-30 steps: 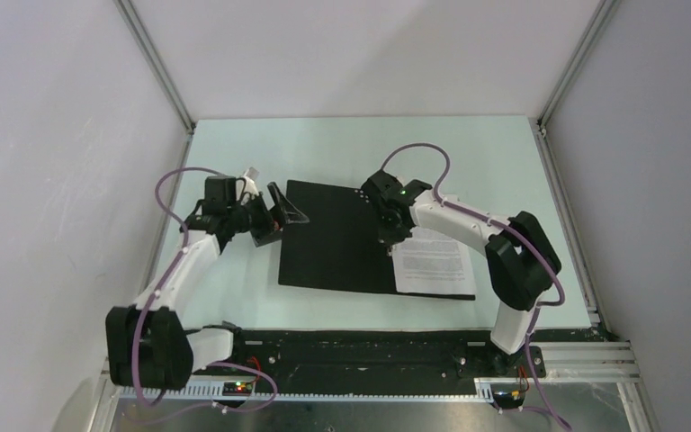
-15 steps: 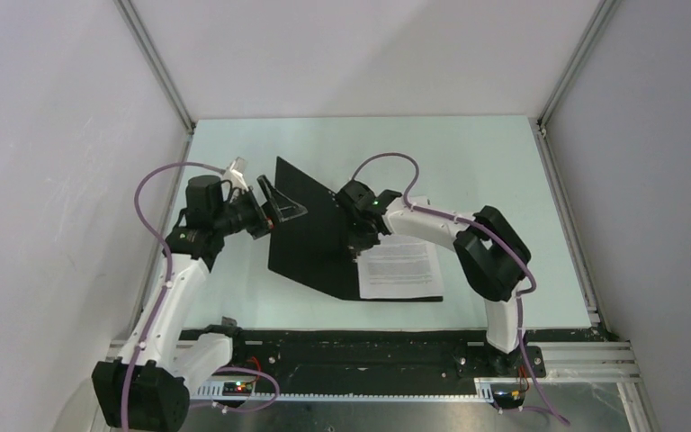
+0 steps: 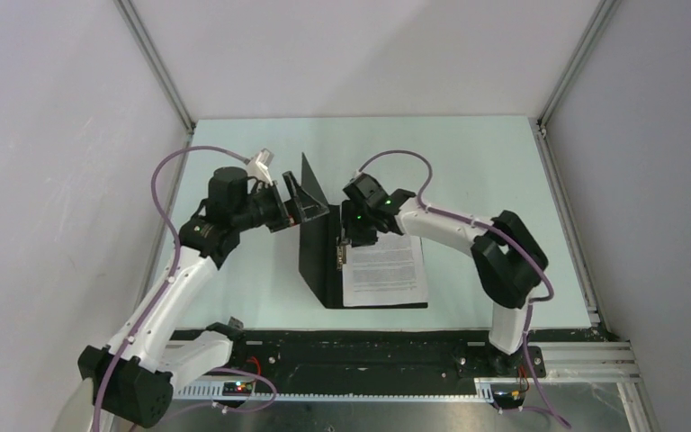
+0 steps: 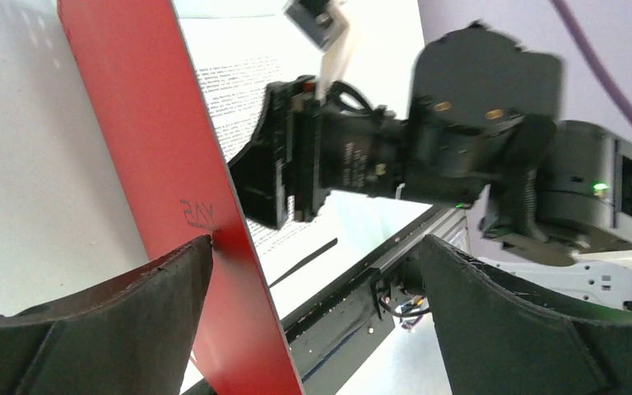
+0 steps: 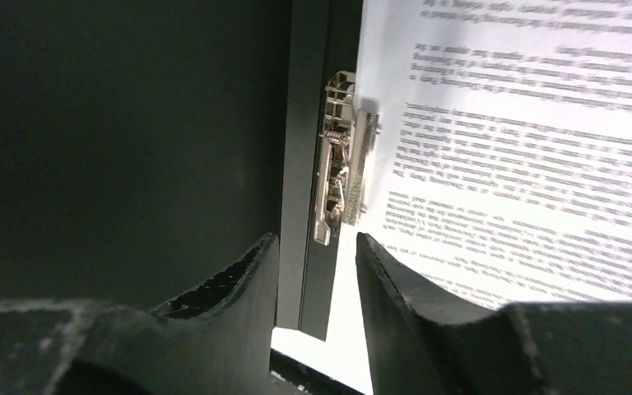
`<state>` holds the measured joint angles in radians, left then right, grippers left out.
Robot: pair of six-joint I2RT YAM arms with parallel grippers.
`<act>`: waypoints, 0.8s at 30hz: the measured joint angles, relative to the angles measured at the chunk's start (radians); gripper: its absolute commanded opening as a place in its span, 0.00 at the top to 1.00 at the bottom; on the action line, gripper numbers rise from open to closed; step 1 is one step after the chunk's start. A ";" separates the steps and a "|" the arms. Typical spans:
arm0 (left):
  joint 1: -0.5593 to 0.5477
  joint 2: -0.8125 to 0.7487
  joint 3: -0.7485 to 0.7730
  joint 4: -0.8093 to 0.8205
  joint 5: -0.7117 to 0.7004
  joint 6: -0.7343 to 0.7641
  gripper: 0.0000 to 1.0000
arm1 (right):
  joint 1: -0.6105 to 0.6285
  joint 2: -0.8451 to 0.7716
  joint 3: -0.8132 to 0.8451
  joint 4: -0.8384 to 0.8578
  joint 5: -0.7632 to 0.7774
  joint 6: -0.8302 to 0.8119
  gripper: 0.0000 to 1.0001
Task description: Put the files into the folder
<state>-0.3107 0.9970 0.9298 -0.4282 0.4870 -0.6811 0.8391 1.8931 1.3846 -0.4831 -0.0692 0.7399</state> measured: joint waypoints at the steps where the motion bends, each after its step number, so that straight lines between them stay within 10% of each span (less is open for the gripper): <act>1: -0.010 0.007 0.005 0.000 -0.009 0.000 0.00 | -0.011 -0.027 -0.016 0.004 0.000 0.002 0.53; 24: -0.294 0.282 0.154 0.146 -0.160 -0.021 0.00 | -0.194 -0.639 -0.361 0.060 0.032 0.027 0.24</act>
<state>-0.6052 1.2789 1.0840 -0.2817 0.3271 -0.7025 0.6449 1.2545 1.0237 -0.4229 -0.0372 0.7673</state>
